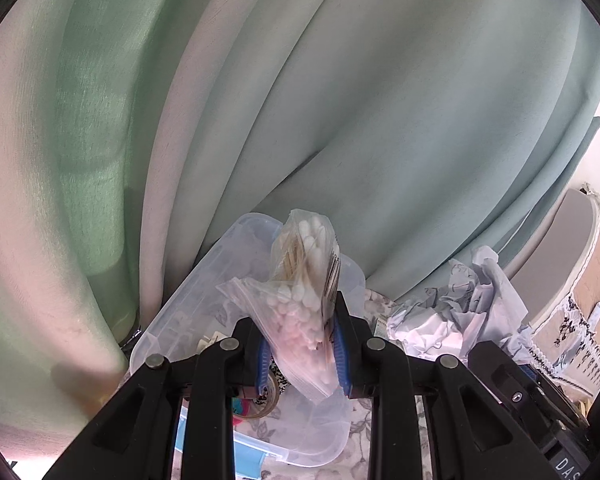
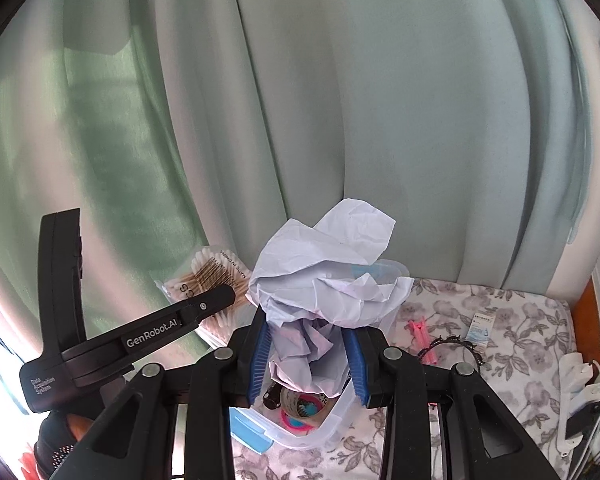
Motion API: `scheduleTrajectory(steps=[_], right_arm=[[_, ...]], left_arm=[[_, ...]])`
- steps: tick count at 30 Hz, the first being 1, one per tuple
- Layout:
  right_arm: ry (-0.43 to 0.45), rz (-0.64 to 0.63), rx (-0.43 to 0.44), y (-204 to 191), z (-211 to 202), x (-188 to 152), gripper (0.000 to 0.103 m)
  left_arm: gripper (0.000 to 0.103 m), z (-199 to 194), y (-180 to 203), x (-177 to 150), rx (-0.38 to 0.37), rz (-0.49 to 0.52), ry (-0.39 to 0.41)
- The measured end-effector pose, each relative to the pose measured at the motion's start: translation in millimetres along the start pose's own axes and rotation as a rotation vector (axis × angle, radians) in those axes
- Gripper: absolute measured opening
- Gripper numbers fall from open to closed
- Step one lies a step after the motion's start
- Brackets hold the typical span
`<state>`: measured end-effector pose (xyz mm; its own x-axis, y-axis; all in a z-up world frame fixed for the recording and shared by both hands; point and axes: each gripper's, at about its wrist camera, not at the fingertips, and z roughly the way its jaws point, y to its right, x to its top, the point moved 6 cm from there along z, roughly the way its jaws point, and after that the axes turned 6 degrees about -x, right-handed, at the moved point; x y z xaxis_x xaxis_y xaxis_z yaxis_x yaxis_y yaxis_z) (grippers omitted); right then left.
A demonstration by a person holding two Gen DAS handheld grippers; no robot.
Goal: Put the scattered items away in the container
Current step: 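Lift the swab bag and crumpled paper and carry them toward the box, then open both tools to drop the swab bag and paper into the box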
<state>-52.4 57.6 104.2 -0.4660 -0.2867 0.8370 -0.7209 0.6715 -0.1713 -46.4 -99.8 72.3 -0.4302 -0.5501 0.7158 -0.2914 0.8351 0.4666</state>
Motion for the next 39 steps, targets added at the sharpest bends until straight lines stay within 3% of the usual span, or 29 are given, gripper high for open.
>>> scheduleTrajectory(steps=[31,33,35,37,39], right_arm=[[-0.132,-0.071,0.002,-33.1,56.6,-19.7,0.04],[-0.137,-0.083,0.004,-35.2,58.0,-20.3,0.042],[-0.139,-0.091,-0.002,-36.1,59.5,-21.5,0.05],[-0.138,-0.088,-0.002,-36.0,59.9,-22.2,0.063],[-0.14,-0.083,0.001,-34.5,61.3,-23.0,0.064]], left_arm=[[0.028,26.2,-43.4,-1.5,0.015,-0.066,-0.067],[0.031,27.2,-44.8,-1.2,0.016,-0.07,-0.065],[0.05,24.3,-45.6,-0.8,0.019,-0.073,-0.06],[0.055,22.2,-45.8,-0.6,0.01,-0.081,-0.056],[0.057,19.6,-45.4,-0.7,0.01,-0.082,-0.057]])
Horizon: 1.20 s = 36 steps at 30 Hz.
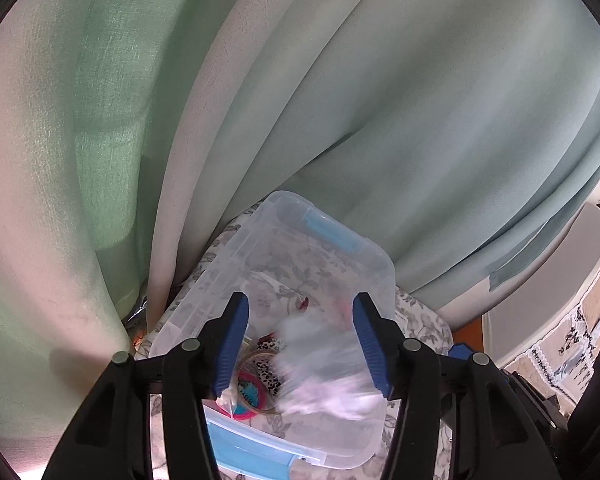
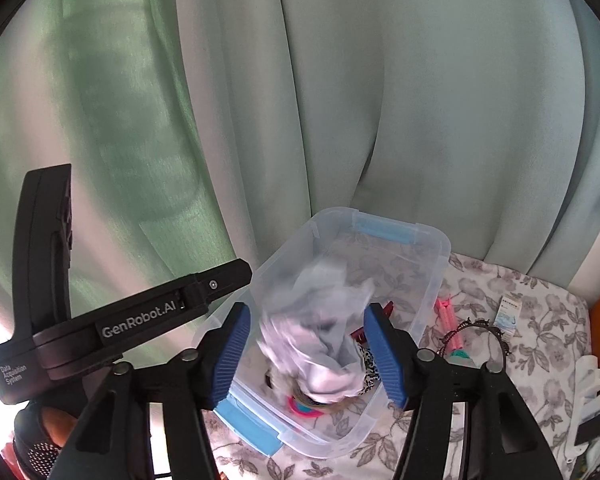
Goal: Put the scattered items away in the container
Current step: 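Open both tools to drop the swab bag and paper into the box, then withdraw both tools from the box back over the remaining items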
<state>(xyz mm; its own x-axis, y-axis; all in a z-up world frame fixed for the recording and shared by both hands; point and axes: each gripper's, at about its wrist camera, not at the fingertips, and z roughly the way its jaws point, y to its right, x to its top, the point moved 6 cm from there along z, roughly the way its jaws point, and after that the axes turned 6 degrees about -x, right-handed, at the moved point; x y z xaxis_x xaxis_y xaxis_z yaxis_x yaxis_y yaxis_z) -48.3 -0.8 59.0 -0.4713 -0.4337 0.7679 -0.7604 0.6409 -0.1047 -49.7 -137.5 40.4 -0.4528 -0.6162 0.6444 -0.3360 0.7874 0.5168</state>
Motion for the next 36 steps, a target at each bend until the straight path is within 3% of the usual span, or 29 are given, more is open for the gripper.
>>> scheduleTrajectory(steps=[2,13,36], right_arm=[[-0.005,0.0,-0.002,0.9,1.1,-0.8,0.066],[-0.025,0.03,-0.016,13.0,5.4,-7.9,0.071],[-0.008,0.099,-0.015,36.5,-10.7,-15.6,0.072]], left_arm=[[0.063,-4.5,1.5,-0.9,0.003,0.002,-0.004],[0.071,12.3,0.1,-4.2,0.022,-0.004,-0.026],[0.072,8.6,30.6,-10.2,0.038,0.058,-0.039]])
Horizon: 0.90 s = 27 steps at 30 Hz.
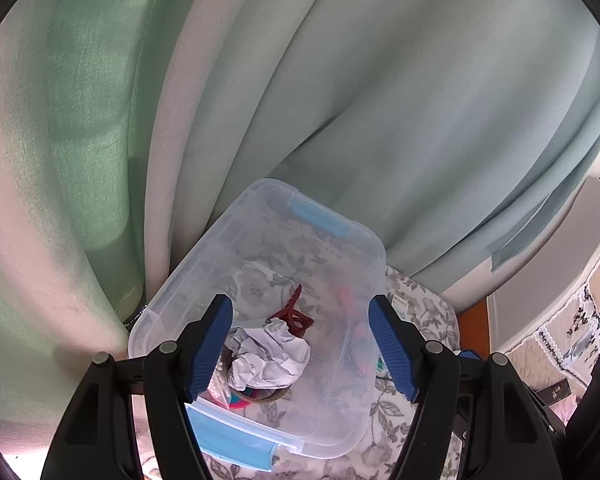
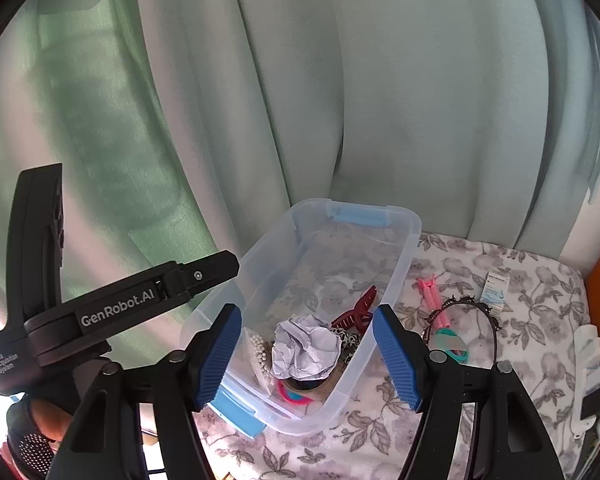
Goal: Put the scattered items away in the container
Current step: 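Withdraw both tools from the box back over the remaining items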
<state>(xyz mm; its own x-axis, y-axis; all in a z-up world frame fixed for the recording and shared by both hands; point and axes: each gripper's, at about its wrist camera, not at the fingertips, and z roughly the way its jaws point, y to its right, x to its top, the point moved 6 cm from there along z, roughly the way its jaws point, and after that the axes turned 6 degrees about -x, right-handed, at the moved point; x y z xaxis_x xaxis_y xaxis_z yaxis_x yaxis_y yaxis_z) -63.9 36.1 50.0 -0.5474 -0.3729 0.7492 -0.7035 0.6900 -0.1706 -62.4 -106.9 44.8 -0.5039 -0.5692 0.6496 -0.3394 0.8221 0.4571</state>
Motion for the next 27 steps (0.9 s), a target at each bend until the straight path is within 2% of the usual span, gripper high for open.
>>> scheduleTrajectory(steps=[10,27], right_arm=[[0.038,0.059,-0.001,23.1,-21.0,-0.9,0.072],[0.097,0.176,-0.027,88.5,-58.8,-10.4,0.073]], left_arm=[[0.072,-2.4,33.4,-5.9,-0.004,0.071,-0.003],[0.072,4.6,99.2,-26.6,-0.026,0.187,-0.03]])
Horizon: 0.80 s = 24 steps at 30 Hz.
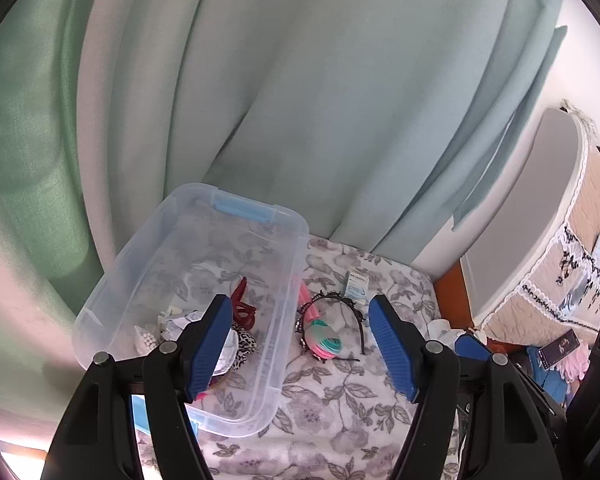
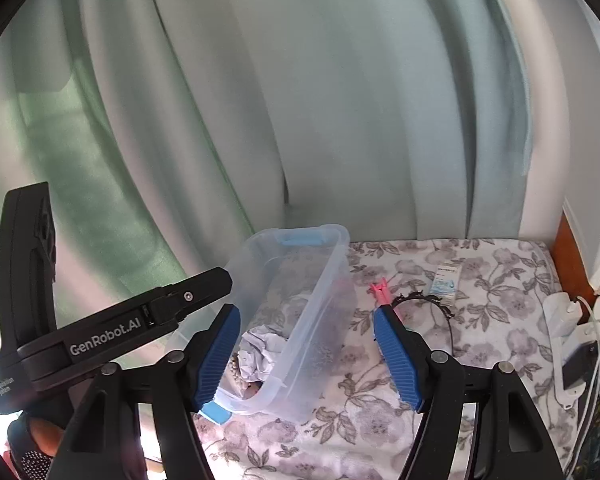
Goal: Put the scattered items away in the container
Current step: 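Withdraw both tools from the box back over the remaining items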
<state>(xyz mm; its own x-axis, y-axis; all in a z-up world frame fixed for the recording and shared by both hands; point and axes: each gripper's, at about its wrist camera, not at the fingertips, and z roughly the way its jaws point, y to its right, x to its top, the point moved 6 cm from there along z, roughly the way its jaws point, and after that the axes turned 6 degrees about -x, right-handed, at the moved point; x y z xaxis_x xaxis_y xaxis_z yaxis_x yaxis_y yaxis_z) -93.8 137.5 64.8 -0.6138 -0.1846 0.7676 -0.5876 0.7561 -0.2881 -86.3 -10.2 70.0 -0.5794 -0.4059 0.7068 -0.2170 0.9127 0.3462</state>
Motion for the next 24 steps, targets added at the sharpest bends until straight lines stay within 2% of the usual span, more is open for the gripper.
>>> scheduleTrajectory(steps=[13,24], right_arm=[[0.016,0.085,-0.032,54.1,-15.0,-4.1,0.073],[-0.013,0.14,-0.071,91.1,-12.1,-15.3,0.073]], left_arm=[[0.072,19.1,41.0,-11.1,-0.01,0.069,-0.043],[0.072,44.3,63.6,-21.4,-0.004,0.109,-0.097]])
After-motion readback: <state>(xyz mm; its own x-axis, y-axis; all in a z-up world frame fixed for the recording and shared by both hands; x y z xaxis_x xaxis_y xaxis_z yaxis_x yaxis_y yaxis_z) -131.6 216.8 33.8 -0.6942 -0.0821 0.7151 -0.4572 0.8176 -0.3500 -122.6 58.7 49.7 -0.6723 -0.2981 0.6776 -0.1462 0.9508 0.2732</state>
